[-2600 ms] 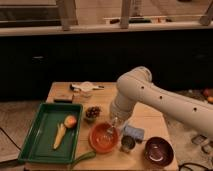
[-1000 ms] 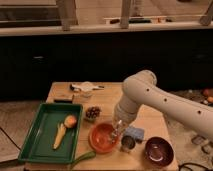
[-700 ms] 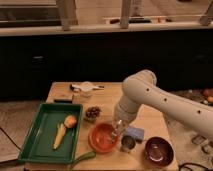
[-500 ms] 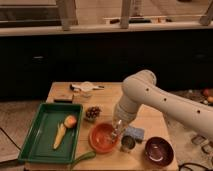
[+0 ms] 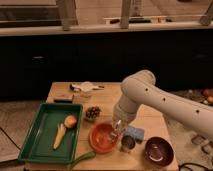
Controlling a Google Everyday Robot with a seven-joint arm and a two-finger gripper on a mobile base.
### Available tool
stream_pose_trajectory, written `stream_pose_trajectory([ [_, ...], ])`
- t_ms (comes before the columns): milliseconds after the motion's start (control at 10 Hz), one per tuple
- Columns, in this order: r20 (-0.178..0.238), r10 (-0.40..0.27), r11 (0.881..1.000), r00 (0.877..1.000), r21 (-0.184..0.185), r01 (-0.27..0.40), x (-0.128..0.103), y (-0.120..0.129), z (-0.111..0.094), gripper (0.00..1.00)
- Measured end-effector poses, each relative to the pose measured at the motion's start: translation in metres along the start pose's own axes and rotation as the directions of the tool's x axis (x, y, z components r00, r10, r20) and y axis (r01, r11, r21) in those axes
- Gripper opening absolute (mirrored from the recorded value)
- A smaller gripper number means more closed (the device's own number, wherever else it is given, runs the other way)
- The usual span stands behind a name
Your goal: Place fork in red bowl
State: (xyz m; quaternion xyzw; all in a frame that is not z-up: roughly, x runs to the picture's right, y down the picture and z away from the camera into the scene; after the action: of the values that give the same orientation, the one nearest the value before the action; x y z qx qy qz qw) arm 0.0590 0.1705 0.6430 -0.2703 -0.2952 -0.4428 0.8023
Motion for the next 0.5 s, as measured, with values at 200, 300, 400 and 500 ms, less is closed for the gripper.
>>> stream_pose_trajectory([
  [200, -0.001, 0.001, 1.000, 1.000, -0.002, -0.001, -0.0006, 0.0011, -0.0004, 0.00],
  [300, 0.000, 0.000, 1.000, 1.000, -0.002, 0.000, -0.0016, 0.0012, 0.0002, 0.00],
  [400, 0.001, -0.001, 1.000, 1.000, -0.003, 0.001, -0.0021, 0.0011, 0.0011, 0.00],
  [500, 0.000, 0.000, 1.000, 1.000, -0.002, 0.000, -0.0021, 0.0012, 0.0014, 0.00],
])
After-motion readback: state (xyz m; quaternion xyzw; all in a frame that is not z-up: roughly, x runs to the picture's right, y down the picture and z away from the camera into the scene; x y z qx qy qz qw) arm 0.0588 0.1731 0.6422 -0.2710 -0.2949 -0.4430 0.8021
